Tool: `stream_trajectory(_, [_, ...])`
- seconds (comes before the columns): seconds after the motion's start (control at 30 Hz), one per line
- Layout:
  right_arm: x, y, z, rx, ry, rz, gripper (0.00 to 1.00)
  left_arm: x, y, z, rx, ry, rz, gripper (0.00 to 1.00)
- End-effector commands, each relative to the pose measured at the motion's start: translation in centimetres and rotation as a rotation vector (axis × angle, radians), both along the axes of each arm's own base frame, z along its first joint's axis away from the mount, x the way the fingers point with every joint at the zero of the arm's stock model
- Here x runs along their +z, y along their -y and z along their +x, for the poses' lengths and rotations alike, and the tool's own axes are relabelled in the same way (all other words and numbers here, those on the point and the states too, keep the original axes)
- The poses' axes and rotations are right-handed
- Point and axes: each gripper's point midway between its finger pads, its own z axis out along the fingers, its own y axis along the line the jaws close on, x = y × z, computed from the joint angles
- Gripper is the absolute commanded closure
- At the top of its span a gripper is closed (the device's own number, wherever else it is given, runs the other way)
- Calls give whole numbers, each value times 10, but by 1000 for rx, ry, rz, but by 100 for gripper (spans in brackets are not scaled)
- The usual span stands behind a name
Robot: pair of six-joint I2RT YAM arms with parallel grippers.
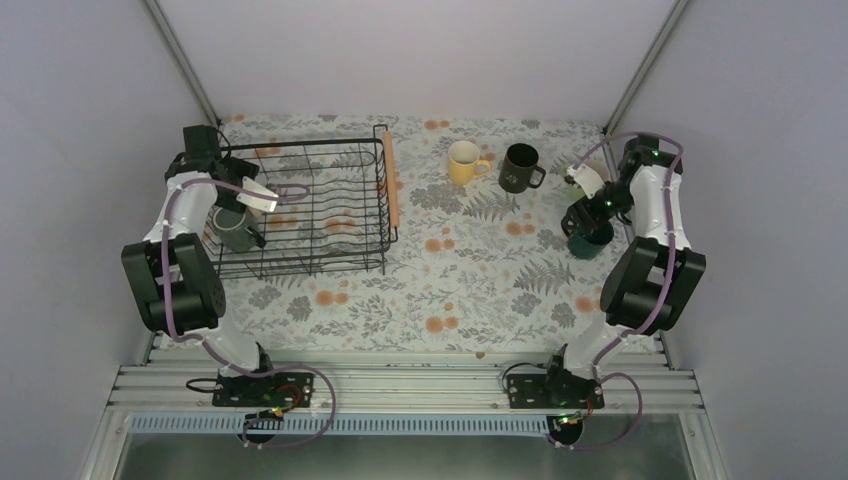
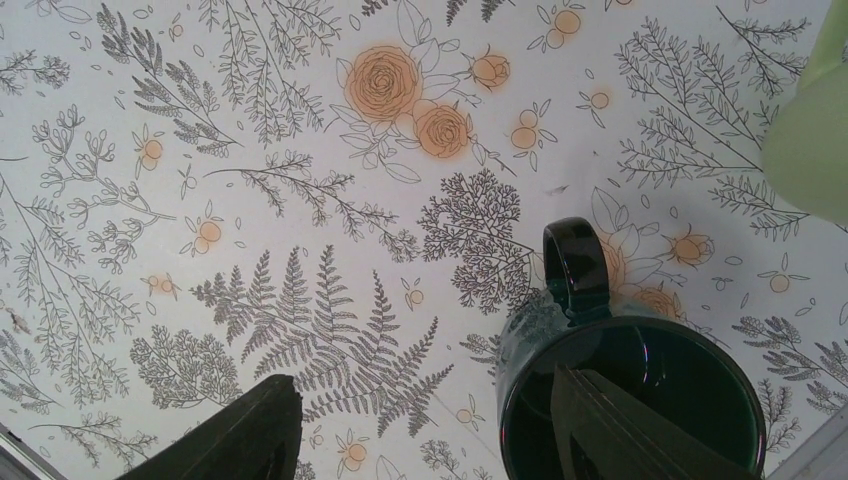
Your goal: Unload the cups from the dish rack
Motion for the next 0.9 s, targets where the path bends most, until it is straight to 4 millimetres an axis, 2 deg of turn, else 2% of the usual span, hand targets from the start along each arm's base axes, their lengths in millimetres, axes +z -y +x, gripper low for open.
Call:
stream_trajectory(0.0, [18, -7, 4, 29, 51, 13, 34, -13, -8, 0, -372, -6, 311, 32])
stream_trajectory(0.1, [20, -8, 5, 32, 54, 20, 34, -5, -9, 2, -372, -13, 315, 34])
stream_trajectory(0.23, [18, -13, 5, 44, 53, 40, 34, -5, -17, 5, -361, -30, 346, 37])
stream_trajectory(0.47, [13, -15, 5, 46, 49, 48, 34, -22, -22, 5, -388, -42, 421, 37])
stream_trajectory(0.7, [14, -14, 8, 46, 50, 48, 34, -31, -24, -2, -420, -77, 455, 38])
stream_trajectory(0.87, [17, -20, 11, 52, 60, 75, 34, -37, -21, -1, -445, -59, 475, 39])
